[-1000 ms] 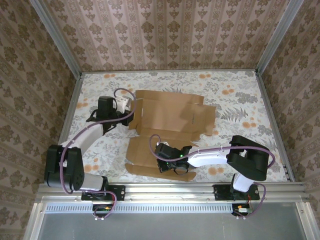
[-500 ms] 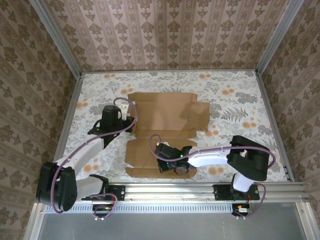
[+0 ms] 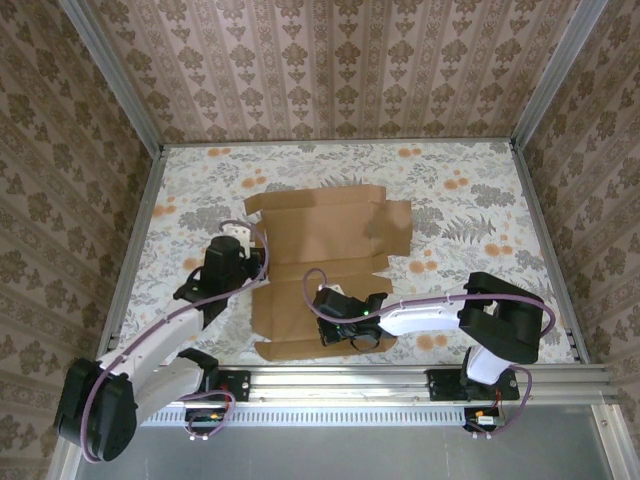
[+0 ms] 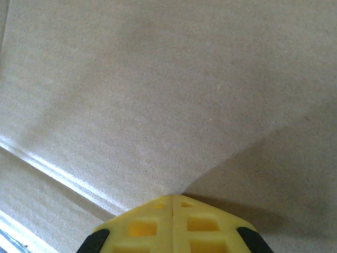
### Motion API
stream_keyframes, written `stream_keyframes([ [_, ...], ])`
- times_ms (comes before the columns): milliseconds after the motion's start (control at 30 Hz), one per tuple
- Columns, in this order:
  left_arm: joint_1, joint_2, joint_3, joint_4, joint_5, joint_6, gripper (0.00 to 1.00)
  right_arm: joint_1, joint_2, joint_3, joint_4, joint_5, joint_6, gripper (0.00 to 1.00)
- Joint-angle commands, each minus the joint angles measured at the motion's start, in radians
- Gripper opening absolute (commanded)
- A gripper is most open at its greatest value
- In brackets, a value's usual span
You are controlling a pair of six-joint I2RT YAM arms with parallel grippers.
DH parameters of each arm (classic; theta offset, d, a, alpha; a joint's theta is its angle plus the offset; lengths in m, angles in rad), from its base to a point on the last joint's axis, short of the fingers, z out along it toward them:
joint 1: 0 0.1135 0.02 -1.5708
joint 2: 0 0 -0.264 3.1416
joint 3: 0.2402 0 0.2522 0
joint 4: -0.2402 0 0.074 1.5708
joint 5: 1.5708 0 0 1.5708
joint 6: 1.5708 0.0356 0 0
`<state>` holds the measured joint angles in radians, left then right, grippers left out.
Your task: Fold the paper box
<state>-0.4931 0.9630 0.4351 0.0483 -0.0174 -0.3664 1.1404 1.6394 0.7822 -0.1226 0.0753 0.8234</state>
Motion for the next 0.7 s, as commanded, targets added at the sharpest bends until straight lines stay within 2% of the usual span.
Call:
stream_keyframes([
  [0,-0.063,-0.013,-0.088,-0.107,-0.003,-0.058,0.01,-0.005,0.019,-0.065,-0.152,0.109,0.089,0.0],
  [167,-0.111,-0.009,-0.132,-0.043,-0.052,-0.061,0.02,0.004,-0.008,-0.1,-0.158,0.142,0.173,0.0],
  [333,-0.13,0.052,-0.137,0.062,-0.021,-0.038,0.03,0.013,-0.04,-0.13,-0.164,0.174,0.234,0.0],
  [667,-0.169,0.255,0.024,0.155,0.043,0.054,0.03,0.013,-0.098,-0.182,-0.197,0.239,0.363,0.0],
])
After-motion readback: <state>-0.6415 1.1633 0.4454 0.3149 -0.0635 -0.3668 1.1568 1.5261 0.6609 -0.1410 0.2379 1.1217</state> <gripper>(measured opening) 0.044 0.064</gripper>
